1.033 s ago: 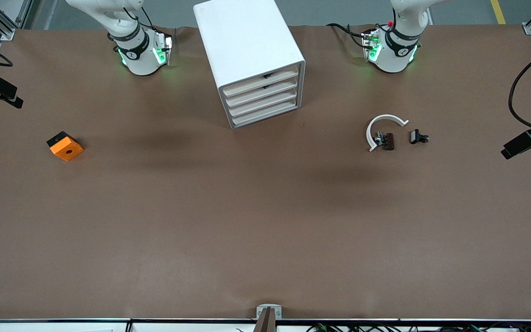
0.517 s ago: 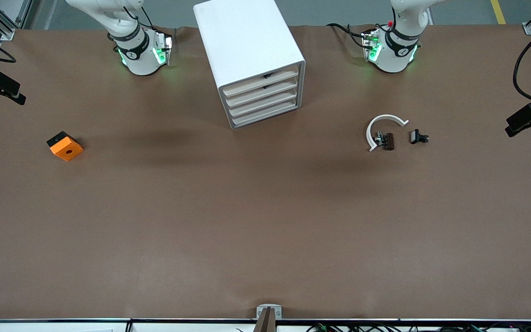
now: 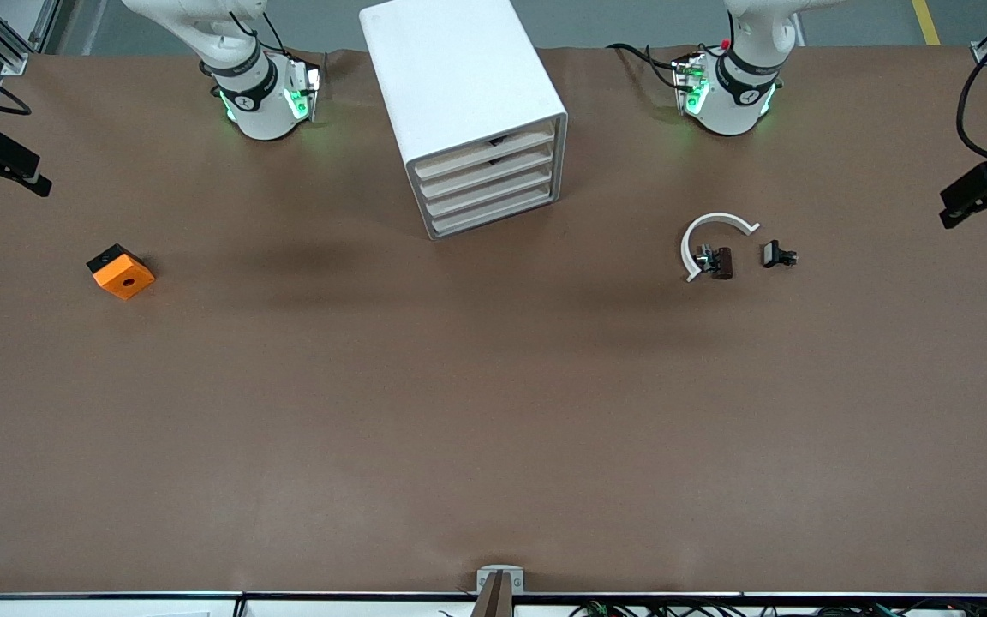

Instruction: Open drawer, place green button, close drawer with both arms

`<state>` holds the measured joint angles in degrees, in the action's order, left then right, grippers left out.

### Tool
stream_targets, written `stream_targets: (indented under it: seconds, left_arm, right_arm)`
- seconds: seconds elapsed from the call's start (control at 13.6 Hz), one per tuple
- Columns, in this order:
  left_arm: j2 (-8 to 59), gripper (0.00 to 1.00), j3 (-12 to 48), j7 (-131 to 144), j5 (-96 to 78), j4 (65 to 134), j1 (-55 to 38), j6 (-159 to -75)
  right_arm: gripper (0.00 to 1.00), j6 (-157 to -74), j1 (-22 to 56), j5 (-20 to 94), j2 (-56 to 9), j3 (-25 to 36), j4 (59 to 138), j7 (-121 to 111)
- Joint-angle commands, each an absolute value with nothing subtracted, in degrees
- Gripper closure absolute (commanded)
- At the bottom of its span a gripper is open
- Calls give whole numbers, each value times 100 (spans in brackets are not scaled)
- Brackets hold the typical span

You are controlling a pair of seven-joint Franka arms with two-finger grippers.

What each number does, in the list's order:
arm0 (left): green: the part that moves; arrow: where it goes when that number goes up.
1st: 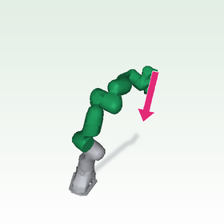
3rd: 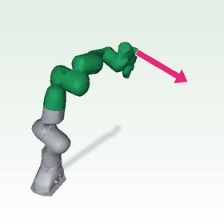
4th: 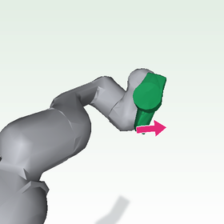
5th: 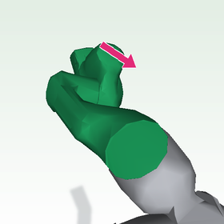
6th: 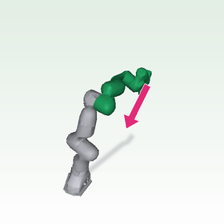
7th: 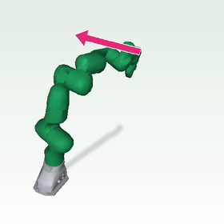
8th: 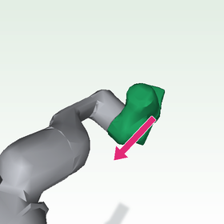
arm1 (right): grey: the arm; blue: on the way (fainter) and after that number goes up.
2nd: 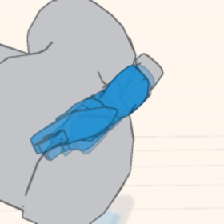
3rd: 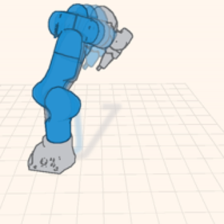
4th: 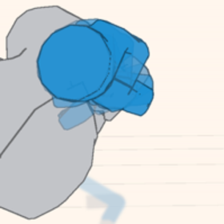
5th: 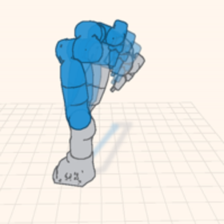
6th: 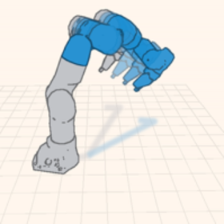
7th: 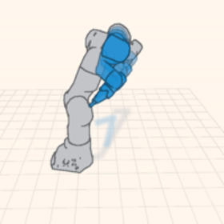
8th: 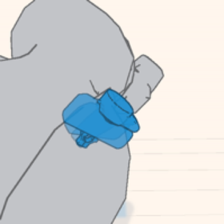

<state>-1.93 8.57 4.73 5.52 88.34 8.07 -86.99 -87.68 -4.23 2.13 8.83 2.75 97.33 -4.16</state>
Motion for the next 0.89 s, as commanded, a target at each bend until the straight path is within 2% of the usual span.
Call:
stream_targets:
  seconds: [0.0,0.3,0.81]
  left_arm:
    - [-859,0,642,378,221,9595,659,-8876]
    - [-1028,0,624,579,202,9800,283,-8974]
    - [-949,0,642,571,167,9730,299,-8921]
  right_arm:
    - [0,-8833,-404,299,1055,281,9888,-413]
    - [0,-8842,-404,220,1063,273,9888,-422]
    - [0,-8859,-396,44,1072,246,9888,-422]
